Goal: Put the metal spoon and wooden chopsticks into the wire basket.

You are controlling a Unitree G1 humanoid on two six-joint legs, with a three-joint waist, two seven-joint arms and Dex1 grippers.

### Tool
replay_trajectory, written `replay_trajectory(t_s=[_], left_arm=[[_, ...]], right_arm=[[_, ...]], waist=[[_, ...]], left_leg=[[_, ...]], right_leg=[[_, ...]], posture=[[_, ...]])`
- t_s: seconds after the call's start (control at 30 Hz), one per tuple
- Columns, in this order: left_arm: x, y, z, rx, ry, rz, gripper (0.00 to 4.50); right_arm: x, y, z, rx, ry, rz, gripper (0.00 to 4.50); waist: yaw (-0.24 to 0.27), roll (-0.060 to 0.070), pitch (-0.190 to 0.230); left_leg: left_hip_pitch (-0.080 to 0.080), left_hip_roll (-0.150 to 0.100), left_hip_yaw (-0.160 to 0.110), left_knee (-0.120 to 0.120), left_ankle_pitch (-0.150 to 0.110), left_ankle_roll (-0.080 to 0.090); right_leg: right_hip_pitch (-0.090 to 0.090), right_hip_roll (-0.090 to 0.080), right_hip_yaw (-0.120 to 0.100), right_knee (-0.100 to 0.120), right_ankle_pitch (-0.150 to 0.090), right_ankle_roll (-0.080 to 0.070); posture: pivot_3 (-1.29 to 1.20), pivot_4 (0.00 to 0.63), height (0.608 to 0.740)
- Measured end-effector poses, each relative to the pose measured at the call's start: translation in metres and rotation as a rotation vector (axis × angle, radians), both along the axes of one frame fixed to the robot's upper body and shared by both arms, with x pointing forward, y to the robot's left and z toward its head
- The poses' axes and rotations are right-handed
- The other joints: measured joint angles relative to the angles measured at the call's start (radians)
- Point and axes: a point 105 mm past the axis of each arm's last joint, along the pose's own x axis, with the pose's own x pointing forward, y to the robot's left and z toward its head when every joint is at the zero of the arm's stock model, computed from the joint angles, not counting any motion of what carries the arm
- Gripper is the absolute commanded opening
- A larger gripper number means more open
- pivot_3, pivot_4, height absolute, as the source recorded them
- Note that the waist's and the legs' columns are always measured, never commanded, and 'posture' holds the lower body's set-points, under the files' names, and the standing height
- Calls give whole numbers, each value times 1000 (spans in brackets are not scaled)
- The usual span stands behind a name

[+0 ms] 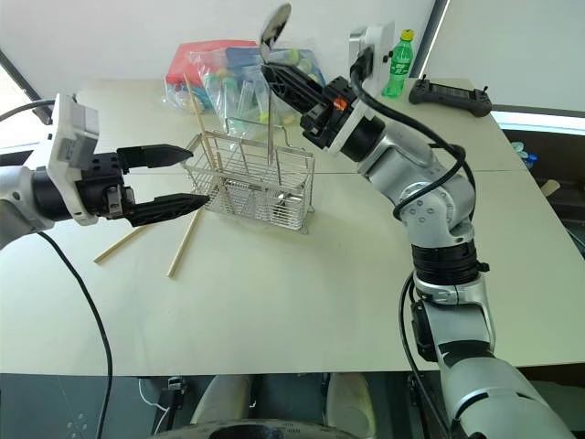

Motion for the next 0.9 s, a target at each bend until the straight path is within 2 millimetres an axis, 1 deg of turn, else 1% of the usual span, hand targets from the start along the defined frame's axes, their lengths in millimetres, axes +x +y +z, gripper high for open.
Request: replay_trajectory(t_s=[0.1,0.17,0.23,0.4,0.43,0.5,0.6,0.8,0.9], left_arm=[[-1,-1,1,2,-6,0,4500],[-1,-1,1,1,-7,0,4500],[-1,0,2,-1,-10,4,4500],[-1,0,2,-1,-13,7,4500],[-1,0,2,-1,-13,7,4500],[0,0,3,0,-15,10,4500],[3,1,5,1,-20,12,4500],[9,-1,6,-6,-22,4,4500],[11,-2,3,-2,-14,-2,4500]], right_arm=[[11,-6,-13,-29,1,-58,22],[17,-9,-24,-52,9,-93,665],[21,-9,-32,-67,27,-107,1487],[24,-12,-40,-96,33,-137,4162],[24,-14,-43,-100,39,-147,4489],[26,-20,-47,-102,49,-170,4489],[28,-28,-46,-110,44,-200,4489],[24,-47,-35,-118,16,-245,4489],[21,-61,-30,-172,1,-265,4489]], waist=[[-1,0,0],[-4,0,0],[-8,0,0],[-18,0,0],[-18,0,0],[-18,0,0],[-17,0,0],[-17,0,0],[-16,0,0]], left_leg=[[0,0,0,0,0,0],[0,0,0,-1,0,0],[0,0,0,-1,0,0],[1,0,0,-1,0,0],[1,0,0,-1,0,0],[1,0,0,-1,0,0],[1,0,0,0,0,0],[1,0,0,-1,0,0],[0,0,0,-1,0,0]], right_leg=[[0,0,0,0,0,0],[0,0,0,0,0,0],[0,0,0,0,0,0],[1,0,0,0,0,0],[1,0,0,0,0,0],[0,0,0,0,0,0],[1,0,0,0,0,0],[1,0,0,0,0,0],[1,0,0,0,0,0]], posture=[[0,150,691],[0,150,691],[0,150,691],[0,150,691],[0,150,691],[0,150,691],[0,150,691],[0,150,691],[0,150,691]])
